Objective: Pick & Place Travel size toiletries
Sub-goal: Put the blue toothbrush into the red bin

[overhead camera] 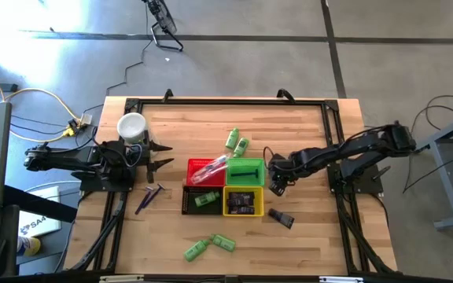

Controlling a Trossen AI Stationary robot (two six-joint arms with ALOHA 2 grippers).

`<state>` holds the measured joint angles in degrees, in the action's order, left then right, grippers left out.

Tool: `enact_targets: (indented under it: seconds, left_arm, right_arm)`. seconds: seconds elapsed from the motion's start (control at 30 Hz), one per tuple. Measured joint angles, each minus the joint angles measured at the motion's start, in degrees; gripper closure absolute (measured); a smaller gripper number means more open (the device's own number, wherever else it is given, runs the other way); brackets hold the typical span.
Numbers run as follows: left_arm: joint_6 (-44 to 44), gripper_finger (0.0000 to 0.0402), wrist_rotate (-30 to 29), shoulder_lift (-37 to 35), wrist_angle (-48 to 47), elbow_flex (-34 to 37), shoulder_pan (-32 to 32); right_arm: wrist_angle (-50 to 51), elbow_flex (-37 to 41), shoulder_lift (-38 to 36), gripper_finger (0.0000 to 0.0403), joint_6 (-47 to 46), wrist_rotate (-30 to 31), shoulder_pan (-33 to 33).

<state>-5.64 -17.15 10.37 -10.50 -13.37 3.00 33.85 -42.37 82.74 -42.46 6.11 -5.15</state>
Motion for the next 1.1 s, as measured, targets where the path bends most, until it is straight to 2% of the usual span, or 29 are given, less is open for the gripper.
enact_targets:
  seconds: [0.57,0.7,1.1]
  left_arm:
    - [0.0,0.0226,0.0,0.0,-0.1,0.0,0.0]
    - [0.0,0.0226,0.0,0.0,-0.2,0.0,0.0]
    - [0.0,0.0226,0.0,0.0,-0.1,0.0,0.0]
  right_arm:
    - [-3.7,-0.2,7.5,0.0218,-1.5,0.2,-1.8]
    - [-3.7,-0.2,7.5,0.0244,-1.5,0.6,-1.7]
    - [-3.2,-0.1,7.1,0.0361,-3.3,1.3,-1.7]
